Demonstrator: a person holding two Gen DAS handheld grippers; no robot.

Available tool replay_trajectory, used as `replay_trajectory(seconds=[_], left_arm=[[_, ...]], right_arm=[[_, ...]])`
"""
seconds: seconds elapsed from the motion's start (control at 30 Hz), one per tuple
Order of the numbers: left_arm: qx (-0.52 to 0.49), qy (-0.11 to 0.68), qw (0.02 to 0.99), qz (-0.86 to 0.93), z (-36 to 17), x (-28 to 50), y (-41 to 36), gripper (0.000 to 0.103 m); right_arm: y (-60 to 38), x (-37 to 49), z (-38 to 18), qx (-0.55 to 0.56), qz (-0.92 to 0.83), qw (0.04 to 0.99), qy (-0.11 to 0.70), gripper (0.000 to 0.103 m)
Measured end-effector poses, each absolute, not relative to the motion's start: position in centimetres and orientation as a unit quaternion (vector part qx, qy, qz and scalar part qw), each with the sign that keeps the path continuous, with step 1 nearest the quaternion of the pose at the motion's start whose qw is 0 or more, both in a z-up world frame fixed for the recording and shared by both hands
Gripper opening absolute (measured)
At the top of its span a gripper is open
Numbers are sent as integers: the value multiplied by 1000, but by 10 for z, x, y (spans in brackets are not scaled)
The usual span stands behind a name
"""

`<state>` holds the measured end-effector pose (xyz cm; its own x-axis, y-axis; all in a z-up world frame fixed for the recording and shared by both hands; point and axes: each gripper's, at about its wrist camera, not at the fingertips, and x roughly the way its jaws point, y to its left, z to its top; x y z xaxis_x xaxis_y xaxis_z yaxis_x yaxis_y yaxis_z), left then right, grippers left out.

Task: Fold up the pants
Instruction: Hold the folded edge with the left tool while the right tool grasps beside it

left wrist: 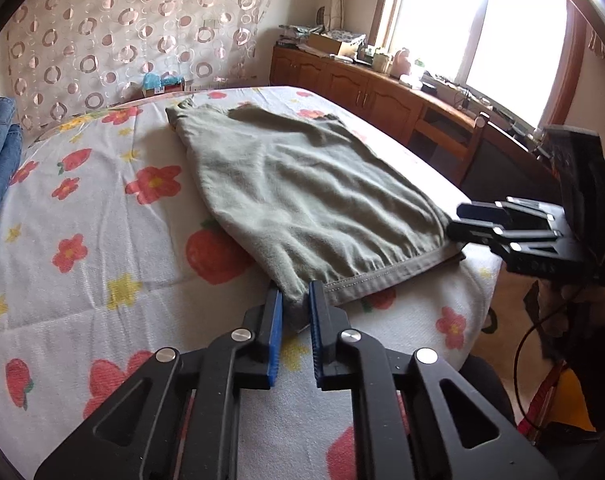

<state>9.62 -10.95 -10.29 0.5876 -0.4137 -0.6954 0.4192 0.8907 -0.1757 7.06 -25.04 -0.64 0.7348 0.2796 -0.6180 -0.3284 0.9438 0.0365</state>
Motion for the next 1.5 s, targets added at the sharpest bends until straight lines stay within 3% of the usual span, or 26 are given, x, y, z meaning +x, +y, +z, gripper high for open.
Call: replay_trajectory(seconds=[0.7,1.1,1.23,1.27,1.5], left_arm=[[1,403,886,-231,-112,102,-112,14],[-20,407,884,-230,-116,106,-107,19],[-16,404,885,-230,-115,105,-108,19],[-14,403,885,-232,-115,104,-108,15],[-8,378,895,-238,-94,96,-111,10]], right_arm=[[-242,71,-14,10,146,929,340,48],[-241,71,-14,12,173,921,349,21],[-241,73,-15,23,181,919,349,13],[-242,73,-16,26,183,919,348,11],[-240,67,-11,32,184,925,330,7]])
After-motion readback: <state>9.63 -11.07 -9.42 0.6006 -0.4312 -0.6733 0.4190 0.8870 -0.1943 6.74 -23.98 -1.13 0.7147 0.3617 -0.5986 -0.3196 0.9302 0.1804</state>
